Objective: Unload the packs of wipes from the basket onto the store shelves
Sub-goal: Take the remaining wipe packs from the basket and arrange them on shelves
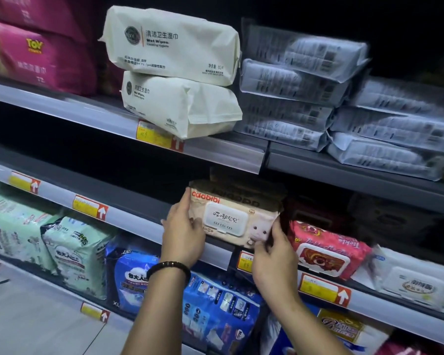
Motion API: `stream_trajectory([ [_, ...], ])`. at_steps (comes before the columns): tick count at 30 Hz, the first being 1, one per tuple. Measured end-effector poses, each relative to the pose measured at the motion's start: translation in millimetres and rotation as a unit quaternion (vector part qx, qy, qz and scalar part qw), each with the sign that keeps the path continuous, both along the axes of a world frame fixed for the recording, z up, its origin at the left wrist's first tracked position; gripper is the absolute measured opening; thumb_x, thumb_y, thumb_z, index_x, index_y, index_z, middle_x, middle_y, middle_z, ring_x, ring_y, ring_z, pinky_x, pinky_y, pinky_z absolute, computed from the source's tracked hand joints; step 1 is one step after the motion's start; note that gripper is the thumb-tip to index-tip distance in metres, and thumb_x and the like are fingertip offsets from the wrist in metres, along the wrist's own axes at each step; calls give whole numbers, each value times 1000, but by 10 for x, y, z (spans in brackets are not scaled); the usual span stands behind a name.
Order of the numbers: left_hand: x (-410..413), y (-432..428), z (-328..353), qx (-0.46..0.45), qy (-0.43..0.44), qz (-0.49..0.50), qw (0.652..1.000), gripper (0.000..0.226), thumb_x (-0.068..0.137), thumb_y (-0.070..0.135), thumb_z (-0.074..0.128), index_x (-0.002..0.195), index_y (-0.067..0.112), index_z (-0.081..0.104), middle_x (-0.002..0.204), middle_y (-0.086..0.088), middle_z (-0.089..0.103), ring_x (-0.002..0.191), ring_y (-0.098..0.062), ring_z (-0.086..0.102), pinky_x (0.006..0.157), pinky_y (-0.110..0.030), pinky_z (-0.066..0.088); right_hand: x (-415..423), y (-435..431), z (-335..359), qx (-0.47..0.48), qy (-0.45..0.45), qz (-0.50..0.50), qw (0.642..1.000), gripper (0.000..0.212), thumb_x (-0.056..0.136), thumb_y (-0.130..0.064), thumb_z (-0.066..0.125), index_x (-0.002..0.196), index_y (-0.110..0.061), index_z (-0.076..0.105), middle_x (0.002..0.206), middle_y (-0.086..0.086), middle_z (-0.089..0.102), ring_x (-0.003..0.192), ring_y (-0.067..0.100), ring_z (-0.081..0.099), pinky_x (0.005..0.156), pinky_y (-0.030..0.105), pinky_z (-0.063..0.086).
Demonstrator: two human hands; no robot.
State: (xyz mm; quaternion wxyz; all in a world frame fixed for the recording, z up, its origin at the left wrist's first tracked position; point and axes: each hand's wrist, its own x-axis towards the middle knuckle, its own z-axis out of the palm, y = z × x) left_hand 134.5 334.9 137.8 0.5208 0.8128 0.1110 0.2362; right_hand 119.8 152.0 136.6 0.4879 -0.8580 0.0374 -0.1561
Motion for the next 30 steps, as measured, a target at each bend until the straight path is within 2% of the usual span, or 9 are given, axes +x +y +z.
stream_trajectory([
  [3,-3,-68,-10,-17,14,-15,1000,89,95,0,54,166,38,17,144,-5,41,139,-39,45,127,-55,26,-7,-21,101,13,30,23,999,71,102,-3,55,162,-36,36,134,-9,66,108,4,64,82,11,52],
  [6,-23,-120,1,-4,26,-21,999,92,94,-3,52,167,35,12,156,-6,38,147,-40,37,131,-57,4,33,-52,210,7,49,51,997,66,101,0,53,157,-33,41,127,-10,68,93,-2,60,58,2,42],
  [10,-98,-153,38,0,35,-18,999,94,94,-3,53,167,39,9,159,1,37,146,-26,41,128,-62,-2,-86,-26,162,14,31,53,998,67,101,-5,58,154,-41,40,128,-16,69,106,10,69,77,16,53],
  [12,-130,-147,42,3,35,-14,999,94,94,-1,53,166,42,10,158,5,38,145,-24,43,127,-65,6,-198,-9,97,22,20,54,998,65,100,-7,60,151,-43,42,127,-18,69,108,12,71,86,29,60],
  [14,-153,-140,49,5,34,-11,999,94,93,0,53,165,45,11,156,6,40,137,-23,50,124,-62,21,-245,-26,61,24,7,56,998,61,99,-7,63,147,-41,46,125,-19,71,111,5,69,92,26,58],
  [19,-229,-147,54,25,40,-21,999,94,97,1,50,165,45,4,152,10,37,101,-4,40,100,-39,23,-254,-75,166,9,41,71,997,52,99,-9,65,141,-37,52,125,-20,71,114,4,67,76,9,44],
  [24,-213,-63,-5,30,38,-58,997,96,97,-4,49,166,44,1,159,5,37,139,-22,49,118,-46,37,-277,-130,305,-16,68,90,993,49,99,-15,65,140,-39,53,112,-21,73,90,-6,66,65,12,45],
  [27,-202,24,-44,-13,25,-81,996,89,98,-3,49,167,41,13,161,6,43,145,-16,47,121,-35,37,-362,-148,416,-40,83,112,989,52,99,-17,65,144,-40,50,114,-20,73,80,-9,65,59,10,46],
  [30,-289,60,35,-42,-7,-72,996,77,96,9,58,162,35,30,159,5,49,145,-12,48,123,-40,39,-512,-165,588,-50,90,139,985,49,100,-16,65,142,-36,52,121,-19,71,70,-9,66,55,12,51],
])
